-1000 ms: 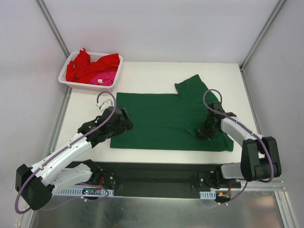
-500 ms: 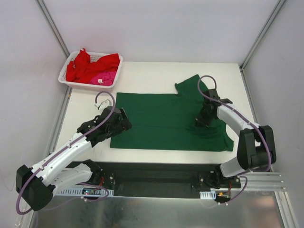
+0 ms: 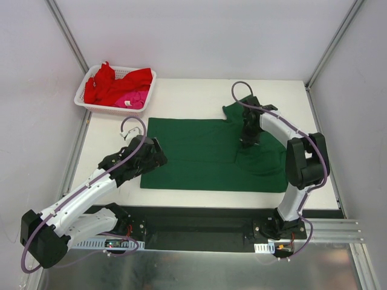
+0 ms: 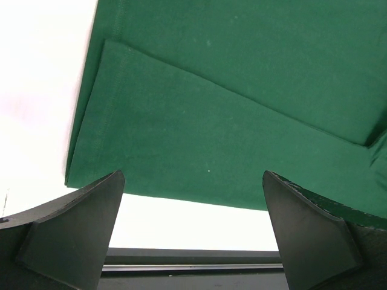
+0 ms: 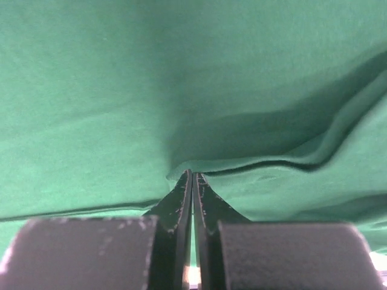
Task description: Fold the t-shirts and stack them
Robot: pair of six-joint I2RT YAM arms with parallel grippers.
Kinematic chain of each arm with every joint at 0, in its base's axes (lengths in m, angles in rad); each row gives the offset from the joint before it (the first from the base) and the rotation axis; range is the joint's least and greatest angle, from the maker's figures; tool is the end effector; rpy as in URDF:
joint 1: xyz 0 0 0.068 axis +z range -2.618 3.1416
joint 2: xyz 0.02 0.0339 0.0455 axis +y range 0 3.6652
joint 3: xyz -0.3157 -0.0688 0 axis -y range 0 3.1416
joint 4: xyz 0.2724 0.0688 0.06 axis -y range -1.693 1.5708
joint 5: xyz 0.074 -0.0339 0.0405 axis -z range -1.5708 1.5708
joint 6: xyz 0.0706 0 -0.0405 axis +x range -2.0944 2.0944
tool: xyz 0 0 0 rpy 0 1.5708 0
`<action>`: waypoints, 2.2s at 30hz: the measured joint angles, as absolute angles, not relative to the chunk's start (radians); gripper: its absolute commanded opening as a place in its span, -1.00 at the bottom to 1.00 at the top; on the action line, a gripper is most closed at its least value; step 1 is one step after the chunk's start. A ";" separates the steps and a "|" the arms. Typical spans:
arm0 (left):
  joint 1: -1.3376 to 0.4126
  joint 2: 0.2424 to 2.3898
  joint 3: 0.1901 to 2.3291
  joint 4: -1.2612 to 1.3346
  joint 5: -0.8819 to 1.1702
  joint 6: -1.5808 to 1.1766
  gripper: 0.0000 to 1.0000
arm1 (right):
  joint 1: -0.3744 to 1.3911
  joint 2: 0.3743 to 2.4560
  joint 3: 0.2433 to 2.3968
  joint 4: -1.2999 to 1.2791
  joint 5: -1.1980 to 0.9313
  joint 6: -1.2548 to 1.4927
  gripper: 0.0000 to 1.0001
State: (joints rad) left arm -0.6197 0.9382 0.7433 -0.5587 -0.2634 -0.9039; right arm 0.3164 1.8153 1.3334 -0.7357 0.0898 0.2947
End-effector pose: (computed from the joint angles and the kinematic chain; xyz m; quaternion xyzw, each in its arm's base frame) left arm 0.1864 -0.1104 0.2769 -0.1805 0.8932 -0.1847 0.3682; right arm 0.3969 0.1233 0.2113 -0.0028 0.9835 0.0107 0.1807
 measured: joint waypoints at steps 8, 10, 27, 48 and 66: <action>-0.617 0.952 0.737 -0.560 -0.262 -0.904 0.99 | 0.322 1.894 1.399 -0.781 0.076 0.196 0.86; -0.614 0.962 0.737 -0.560 -0.260 -0.903 0.99 | 0.322 1.895 1.404 -0.804 0.068 0.175 1.00; -0.452 1.217 0.944 -0.493 -0.086 -0.771 0.98 | 0.006 1.383 1.217 -0.786 -0.159 0.122 0.93; -0.371 1.333 1.045 -0.480 -0.012 -0.699 0.97 | -0.075 1.742 1.401 -0.711 -0.172 0.175 0.97; -0.339 1.903 1.583 -0.392 0.019 -0.519 0.66 | -0.070 2.248 2.020 -0.504 -0.397 0.160 0.84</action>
State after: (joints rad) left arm -0.3393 1.9034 1.5826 -0.3920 0.0189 -0.5194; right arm -0.0704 2.2482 2.0197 -0.5037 -0.3969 0.1600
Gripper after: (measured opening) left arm 0.836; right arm 0.900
